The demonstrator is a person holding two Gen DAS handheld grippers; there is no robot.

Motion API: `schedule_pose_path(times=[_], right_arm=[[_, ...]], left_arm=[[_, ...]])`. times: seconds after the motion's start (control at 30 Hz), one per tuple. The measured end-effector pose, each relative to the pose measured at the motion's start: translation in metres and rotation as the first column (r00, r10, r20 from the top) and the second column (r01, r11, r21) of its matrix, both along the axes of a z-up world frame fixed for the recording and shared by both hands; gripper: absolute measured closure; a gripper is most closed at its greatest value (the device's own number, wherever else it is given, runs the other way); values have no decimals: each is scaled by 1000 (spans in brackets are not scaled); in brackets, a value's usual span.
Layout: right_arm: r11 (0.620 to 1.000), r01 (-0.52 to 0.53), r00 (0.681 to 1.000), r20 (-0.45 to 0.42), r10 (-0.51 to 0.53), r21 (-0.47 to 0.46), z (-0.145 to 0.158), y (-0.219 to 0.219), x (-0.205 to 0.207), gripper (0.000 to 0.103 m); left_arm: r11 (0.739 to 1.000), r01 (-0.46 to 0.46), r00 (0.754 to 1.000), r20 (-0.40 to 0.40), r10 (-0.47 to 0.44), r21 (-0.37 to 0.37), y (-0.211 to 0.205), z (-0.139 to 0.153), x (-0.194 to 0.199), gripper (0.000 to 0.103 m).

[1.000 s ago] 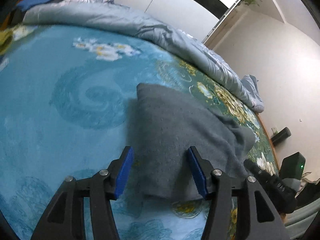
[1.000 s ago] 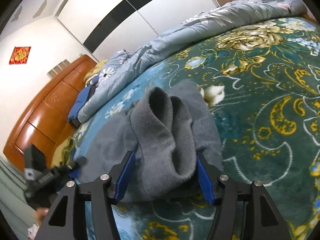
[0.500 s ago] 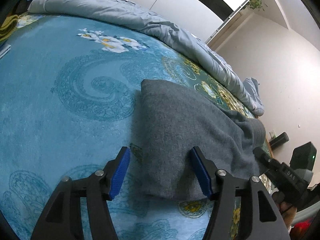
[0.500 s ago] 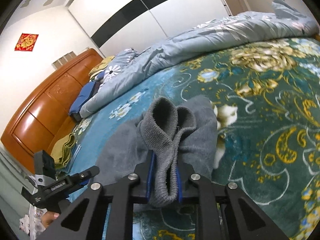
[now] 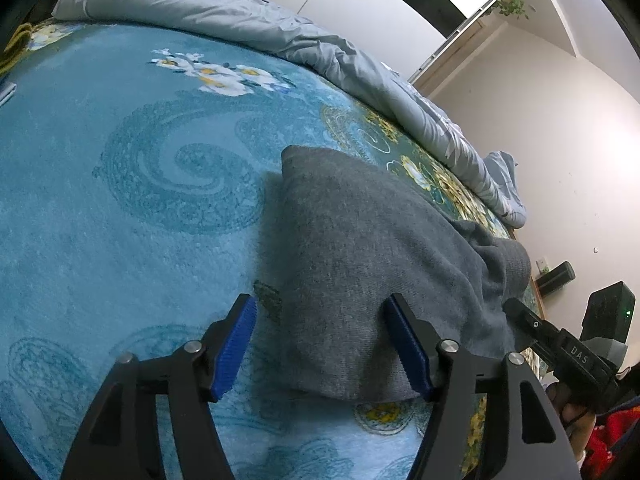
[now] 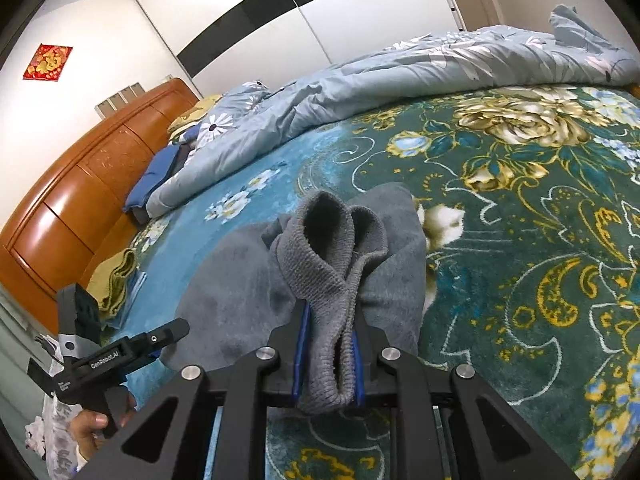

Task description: Fold clothes

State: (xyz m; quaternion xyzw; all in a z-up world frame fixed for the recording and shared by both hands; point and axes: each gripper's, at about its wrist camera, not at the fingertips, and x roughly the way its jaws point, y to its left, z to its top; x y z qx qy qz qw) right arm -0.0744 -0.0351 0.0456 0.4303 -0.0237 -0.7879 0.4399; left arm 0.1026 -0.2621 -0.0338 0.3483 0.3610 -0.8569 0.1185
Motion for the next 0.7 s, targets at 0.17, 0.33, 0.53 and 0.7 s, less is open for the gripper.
schedule_pose_path(times=[0.17,0.33,0.53,0.7], right_arm=[[1000,2,1000,1,-2,19,-1,1,2,80],[999,-8,1000,9,8,31,-3,5,8,80],[999,-18,1000,12,18,30,-1,12,17,80],[999,-32,999,-8,32,28,5,15,24,83]], left_arm=[[1000,3,1000,1,-3,9,-1,-1,0,34],[1000,3,1000,2,-3,11,0,-2,0,34],[1000,1,1000,5,-1,16,1,-3,1,34],[1000,1,1000,9,-1,20,1,-3,1,34]])
